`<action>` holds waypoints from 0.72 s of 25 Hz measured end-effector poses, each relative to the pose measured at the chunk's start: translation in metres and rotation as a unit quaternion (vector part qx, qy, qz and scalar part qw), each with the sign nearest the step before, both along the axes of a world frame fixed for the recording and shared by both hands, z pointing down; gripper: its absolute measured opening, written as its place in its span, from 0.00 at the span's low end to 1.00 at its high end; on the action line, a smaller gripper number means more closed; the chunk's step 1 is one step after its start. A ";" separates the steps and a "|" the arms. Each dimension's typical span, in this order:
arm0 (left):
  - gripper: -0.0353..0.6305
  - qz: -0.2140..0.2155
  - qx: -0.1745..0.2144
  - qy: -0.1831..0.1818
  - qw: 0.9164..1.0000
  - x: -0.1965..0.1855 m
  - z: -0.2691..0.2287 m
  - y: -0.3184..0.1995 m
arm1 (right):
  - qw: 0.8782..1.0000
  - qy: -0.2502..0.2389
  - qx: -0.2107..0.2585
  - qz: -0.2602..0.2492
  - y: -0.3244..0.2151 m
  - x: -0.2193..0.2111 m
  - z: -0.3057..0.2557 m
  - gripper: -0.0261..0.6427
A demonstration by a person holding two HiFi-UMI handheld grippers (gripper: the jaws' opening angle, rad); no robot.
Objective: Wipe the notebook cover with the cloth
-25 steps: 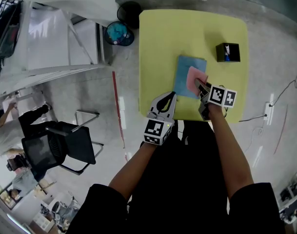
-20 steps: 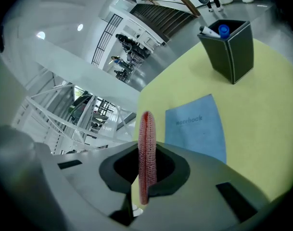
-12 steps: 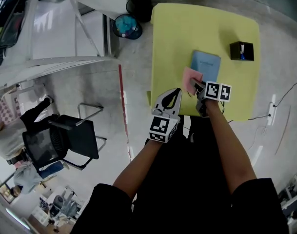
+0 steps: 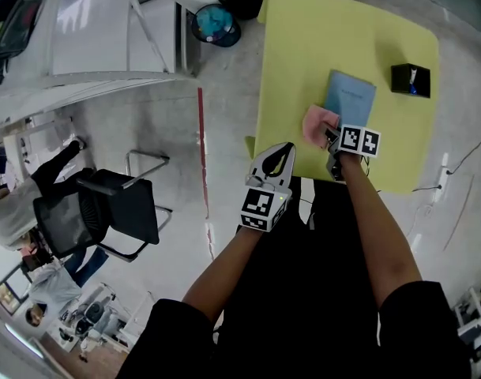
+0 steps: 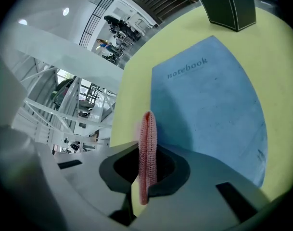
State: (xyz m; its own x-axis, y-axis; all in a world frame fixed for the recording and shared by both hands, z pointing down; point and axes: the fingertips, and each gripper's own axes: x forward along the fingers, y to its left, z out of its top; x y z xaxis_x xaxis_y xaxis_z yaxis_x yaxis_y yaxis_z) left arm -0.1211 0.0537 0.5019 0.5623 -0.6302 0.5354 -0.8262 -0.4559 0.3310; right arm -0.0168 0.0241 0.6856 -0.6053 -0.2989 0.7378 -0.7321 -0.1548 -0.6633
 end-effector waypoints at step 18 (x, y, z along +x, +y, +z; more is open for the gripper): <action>0.06 0.021 0.000 -0.007 1.000 0.013 -0.009 0.014 | 0.999 0.022 -0.017 -0.041 0.009 0.012 0.003 0.09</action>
State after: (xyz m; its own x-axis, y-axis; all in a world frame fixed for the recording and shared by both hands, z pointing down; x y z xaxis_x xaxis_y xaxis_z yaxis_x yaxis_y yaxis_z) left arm -0.1083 0.0675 0.4931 0.5809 -0.6068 0.5425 -0.8108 -0.4902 0.3199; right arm -0.0049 0.0336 0.6888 -0.5944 -0.2242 0.7723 -0.7710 -0.1141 -0.6265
